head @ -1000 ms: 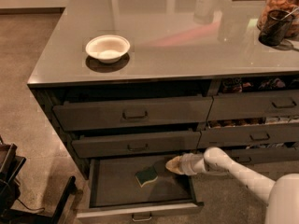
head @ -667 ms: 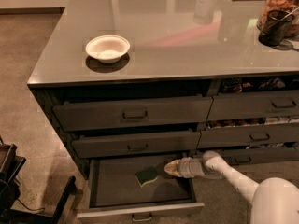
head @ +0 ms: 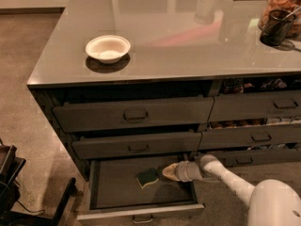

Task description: Pick sponge from bottom drawer and place on counter

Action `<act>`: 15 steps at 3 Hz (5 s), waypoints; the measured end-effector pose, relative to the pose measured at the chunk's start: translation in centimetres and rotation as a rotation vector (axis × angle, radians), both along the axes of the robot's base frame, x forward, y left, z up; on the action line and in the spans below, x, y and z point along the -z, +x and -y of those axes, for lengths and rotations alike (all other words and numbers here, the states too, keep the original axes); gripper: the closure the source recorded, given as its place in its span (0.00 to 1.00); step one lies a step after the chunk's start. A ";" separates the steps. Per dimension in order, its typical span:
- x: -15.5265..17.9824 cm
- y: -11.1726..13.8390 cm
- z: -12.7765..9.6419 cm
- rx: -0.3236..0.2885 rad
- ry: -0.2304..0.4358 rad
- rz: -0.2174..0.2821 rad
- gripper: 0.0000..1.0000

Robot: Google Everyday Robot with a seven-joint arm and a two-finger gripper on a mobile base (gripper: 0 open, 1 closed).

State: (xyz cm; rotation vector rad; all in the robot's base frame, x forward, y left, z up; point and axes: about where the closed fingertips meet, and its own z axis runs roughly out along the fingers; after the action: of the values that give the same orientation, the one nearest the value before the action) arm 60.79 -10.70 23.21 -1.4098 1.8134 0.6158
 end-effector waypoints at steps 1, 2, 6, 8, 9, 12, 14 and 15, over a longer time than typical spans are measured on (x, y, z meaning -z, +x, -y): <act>1.6 -0.1 -1.5 -0.028 0.001 0.002 0.58; 2.8 -0.1 -2.9 -0.059 -0.007 0.017 0.34; 7.0 1.7 -6.0 -0.093 -0.013 0.068 0.07; 9.9 2.5 -6.5 -0.085 0.002 0.024 0.07; 10.7 2.6 -6.7 -0.080 0.007 0.004 0.26; 8.4 2.0 -6.2 -0.050 0.009 -0.089 0.96; 2.4 0.1 -2.9 0.011 -0.018 -0.119 1.00; -1.8 -0.6 -0.4 0.065 -0.064 -0.106 1.00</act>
Offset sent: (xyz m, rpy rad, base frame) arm 0.0021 0.0408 -0.0397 -0.0215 -0.0403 0.0879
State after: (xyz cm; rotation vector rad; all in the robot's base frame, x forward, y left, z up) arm 60.20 -10.32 24.99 -1.3772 1.9698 0.6144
